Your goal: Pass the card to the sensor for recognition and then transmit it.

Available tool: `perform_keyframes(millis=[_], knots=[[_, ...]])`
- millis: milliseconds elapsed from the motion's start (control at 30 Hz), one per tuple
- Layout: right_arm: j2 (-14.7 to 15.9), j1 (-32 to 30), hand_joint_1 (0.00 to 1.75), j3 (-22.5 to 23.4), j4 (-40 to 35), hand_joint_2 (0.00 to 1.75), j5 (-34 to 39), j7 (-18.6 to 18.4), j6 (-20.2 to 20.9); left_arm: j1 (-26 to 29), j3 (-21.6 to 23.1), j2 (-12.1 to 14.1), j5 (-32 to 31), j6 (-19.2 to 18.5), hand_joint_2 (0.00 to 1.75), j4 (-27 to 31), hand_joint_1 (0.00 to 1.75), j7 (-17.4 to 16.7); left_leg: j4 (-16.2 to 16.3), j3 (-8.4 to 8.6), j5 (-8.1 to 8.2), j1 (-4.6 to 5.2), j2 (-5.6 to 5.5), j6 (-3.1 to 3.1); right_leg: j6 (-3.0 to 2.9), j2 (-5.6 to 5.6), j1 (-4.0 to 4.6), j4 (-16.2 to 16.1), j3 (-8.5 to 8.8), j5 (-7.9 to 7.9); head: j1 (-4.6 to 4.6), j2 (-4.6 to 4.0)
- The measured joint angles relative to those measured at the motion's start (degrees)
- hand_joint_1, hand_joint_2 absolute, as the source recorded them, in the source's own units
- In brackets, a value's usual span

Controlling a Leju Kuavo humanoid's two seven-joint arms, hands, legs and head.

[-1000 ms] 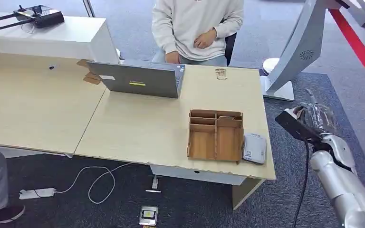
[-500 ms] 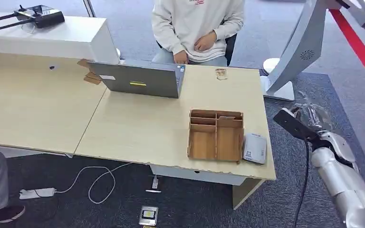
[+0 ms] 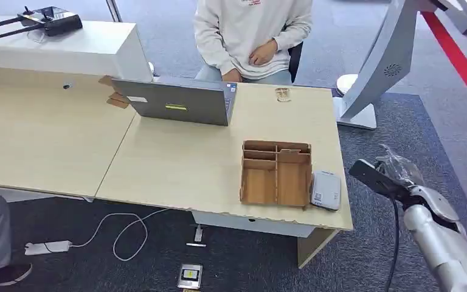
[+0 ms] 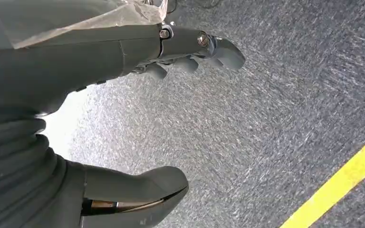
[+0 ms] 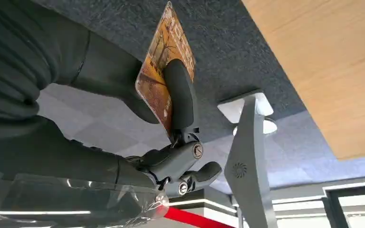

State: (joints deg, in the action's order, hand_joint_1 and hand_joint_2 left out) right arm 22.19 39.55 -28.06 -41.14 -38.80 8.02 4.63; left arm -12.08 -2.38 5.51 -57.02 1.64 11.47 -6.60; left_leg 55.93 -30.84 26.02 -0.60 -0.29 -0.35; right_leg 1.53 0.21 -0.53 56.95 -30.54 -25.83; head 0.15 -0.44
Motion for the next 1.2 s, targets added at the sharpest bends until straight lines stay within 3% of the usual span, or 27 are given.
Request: perform_keyframes(millis=[467, 633, 833, 1200], knots=[[3.4, -3.6, 1.75, 0.6, -4.6, 1.75, -0.9, -1.7, 0.4, 0.1, 0.0, -0.1, -0.8, -0.2, 1.75, 0.0, 0.0, 0.7, 0.0, -0.01, 0.0, 0.0, 0.0, 0.0, 0.0, 0.0, 0.0, 0.0, 0.01, 0.0, 0.0, 0.0], [3.8, -4.7, 1.75, 1.0, -9.4, 1.75, -0.4, -3.3, 1.1, 0.1, 0.2, -0.1, -0.8, -0.3, 1.75, 0.0, 0.0, 0.8, 0.0, 0.0, 0.0, -0.01, 0.0, 0.0, 0.0, 0.0, 0.0, 0.0, 0.02, 0.0, 0.0, 0.0], [3.3, -6.2, 1.75, 0.9, -17.0, 1.75, -0.1, -6.2, 4.9, -0.1, 0.5, -0.3, -0.8, -0.3, 1.75, 0.0, 0.0, 1.2, 0.0, 0.0, 0.0, -0.01, 0.01, 0.0, 0.0, 0.0, 0.01, 0.0, 0.03, 0.0, 0.02, 0.0], [0.3, -8.5, 1.75, -0.4, -26.0, 1.75, -0.7, -7.3, 9.1, -0.4, 0.6, -0.4, -1.0, -0.4, 1.75, 0.0, 0.0, 1.5, 0.0, -0.01, 0.0, -0.01, 0.01, 0.0, -0.01, 0.0, 0.03, 0.0, 0.02, 0.0, 0.0, 0.0]])
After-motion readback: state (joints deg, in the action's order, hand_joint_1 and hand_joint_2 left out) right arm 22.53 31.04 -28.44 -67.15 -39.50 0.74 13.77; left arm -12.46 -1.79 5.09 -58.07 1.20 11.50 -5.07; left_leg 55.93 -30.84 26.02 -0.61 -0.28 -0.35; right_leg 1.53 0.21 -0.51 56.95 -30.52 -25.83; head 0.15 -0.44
